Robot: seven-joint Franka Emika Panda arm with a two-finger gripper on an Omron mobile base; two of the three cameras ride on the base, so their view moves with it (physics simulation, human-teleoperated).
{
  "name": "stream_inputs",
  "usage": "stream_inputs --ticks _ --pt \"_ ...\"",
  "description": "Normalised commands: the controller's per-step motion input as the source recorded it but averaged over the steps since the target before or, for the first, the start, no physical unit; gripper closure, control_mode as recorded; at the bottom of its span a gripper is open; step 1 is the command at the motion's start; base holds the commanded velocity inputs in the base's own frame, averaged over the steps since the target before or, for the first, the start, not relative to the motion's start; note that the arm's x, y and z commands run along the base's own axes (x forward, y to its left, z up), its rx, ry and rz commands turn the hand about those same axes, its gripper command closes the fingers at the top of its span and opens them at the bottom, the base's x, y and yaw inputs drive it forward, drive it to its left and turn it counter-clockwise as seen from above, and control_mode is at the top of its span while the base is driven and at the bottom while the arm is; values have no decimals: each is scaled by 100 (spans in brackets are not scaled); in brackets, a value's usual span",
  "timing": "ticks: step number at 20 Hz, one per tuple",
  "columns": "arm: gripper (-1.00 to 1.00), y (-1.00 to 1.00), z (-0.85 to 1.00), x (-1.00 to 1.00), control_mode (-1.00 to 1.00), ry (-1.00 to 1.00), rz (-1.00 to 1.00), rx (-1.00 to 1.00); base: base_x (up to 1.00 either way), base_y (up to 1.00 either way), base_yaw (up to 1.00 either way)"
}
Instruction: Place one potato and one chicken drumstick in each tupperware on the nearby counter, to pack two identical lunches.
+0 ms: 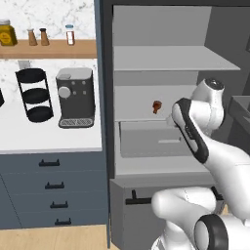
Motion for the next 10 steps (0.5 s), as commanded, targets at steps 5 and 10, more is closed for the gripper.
stream_inputs --ticks 5,10 --pt "100 47 45 -57 -100 -2 -1 6 0 0 0" --pt "100 65 36 -24 -100 -1 0 -7 0 0 0"
